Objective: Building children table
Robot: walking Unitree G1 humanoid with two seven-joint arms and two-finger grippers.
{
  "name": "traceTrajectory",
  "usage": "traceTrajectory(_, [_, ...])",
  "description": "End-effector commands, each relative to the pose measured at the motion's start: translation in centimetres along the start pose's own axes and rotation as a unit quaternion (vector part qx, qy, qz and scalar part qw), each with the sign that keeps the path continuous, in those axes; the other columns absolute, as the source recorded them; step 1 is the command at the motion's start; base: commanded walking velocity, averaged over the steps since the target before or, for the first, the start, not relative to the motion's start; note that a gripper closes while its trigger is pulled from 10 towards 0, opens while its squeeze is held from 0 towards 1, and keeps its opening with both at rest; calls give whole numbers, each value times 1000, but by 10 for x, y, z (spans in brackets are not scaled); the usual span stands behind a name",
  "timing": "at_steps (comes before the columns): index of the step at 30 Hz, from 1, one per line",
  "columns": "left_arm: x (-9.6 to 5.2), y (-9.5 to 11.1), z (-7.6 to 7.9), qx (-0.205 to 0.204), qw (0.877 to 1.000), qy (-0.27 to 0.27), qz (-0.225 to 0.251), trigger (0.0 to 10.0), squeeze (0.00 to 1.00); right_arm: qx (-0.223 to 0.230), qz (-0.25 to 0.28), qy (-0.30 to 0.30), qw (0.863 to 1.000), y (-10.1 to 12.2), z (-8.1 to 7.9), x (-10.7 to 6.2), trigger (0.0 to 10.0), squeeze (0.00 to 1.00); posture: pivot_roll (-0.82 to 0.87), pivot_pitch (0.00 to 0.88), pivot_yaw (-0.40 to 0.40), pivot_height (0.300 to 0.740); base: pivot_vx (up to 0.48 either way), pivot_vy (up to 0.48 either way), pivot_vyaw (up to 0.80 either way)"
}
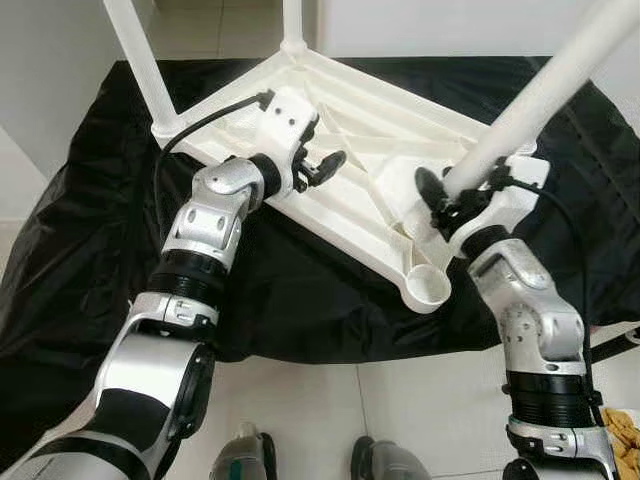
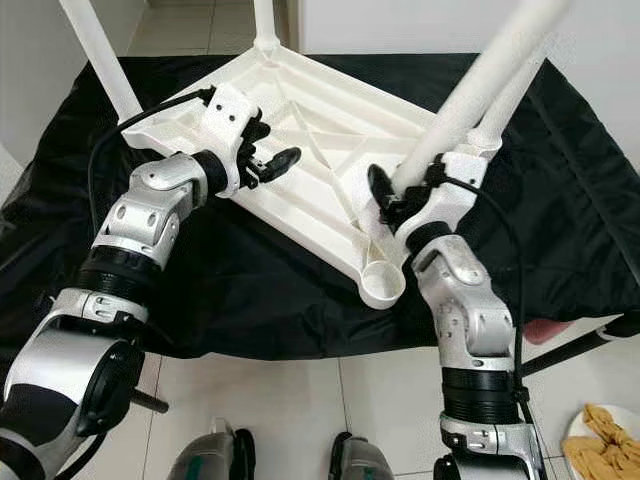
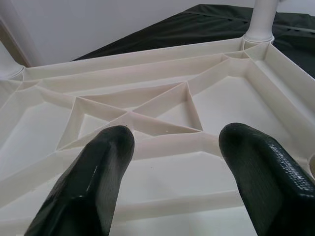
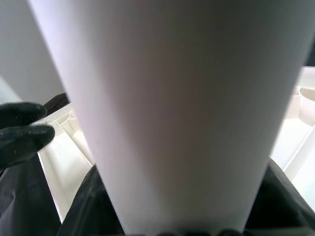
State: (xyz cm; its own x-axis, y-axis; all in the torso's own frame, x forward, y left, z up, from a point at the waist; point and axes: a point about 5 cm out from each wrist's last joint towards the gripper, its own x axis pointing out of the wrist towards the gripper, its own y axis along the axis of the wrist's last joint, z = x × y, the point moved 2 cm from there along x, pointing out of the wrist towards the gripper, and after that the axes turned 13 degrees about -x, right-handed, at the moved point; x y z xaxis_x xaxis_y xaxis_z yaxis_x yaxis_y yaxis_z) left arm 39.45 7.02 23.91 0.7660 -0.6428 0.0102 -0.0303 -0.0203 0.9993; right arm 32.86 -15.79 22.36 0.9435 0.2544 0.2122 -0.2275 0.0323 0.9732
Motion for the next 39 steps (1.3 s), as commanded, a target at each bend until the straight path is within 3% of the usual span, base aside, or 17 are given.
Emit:
traceTrajectory(1, [-5, -5, -12, 0, 997, 81, 11, 10000, 0, -5, 12, 7, 1000, 2, -3, -1, 10000, 0, -21, 93, -8, 740, 0, 0, 0])
traceTrajectory(4, [-9, -16, -7, 7, 999, 50, 1, 10000, 0, -6, 13, 6, 1000, 2, -1, -3, 10000, 0, -34, 98, -2, 740, 0, 0, 0])
traceTrajectory(5, [-13, -22, -5, 27, 999, 29, -11, 10000, 0, -10, 13, 3, 1000, 2, 0, -4, 10000, 0, -42, 100, 7, 740, 0, 0, 0])
traceTrajectory(7, [-14, -24, -5, 32, 999, 23, -15, 10000, 0, -11, 13, 3, 1000, 2, 1, -4, 10000, 0, -42, 100, 7, 740, 0, 0, 0])
traceTrajectory(10, [-21, -26, 5, 36, 998, -52, -16, 10000, 0, -20, 15, 0, 1000, 3, 5, -3, 10000, 0, -47, 99, 14, 740, 0, 0, 0])
traceTrajectory(15, [-22, -27, 9, 44, 995, -83, -21, 10000, 0, -26, 17, -4, 1000, 4, 8, -4, 10000, 0, -52, 100, 18, 740, 0, 0, 0])
traceTrajectory(18, [-21, -40, 26, 81, 980, -170, -69, 10000, 0, -33, 20, -16, 999, 6, 19, -5, 10000, 0, -42, 94, 21, 740, 0, 0, 0])
traceTrajectory(20, [-21, -40, 26, 81, 980, -170, -69, 10000, 0, -33, 20, -16, 999, 6, 19, -5, 10000, 0, -42, 94, 21, 740, 0, 0, 0])
traceTrajectory(24, [-21, -57, 43, 111, 953, -253, -125, 10000, 0, -42, 24, -25, 999, 9, 28, -6, 10000, 0, -50, 82, 22, 740, 0, 0, 0])
traceTrajectory(27, [-18, -65, 48, 119, 945, -268, -145, 10000, 0, -46, 26, -28, 998, 11, 32, -7, 10000, 0, -52, 78, 27, 740, 0, 0, 0])
traceTrajectory(39, [-1, -71, 52, 133, 942, -253, -176, 10000, 0, -53, 30, -39, 997, 15, 38, -11, 10000, 0, -72, 82, 35, 740, 0, 0, 0])
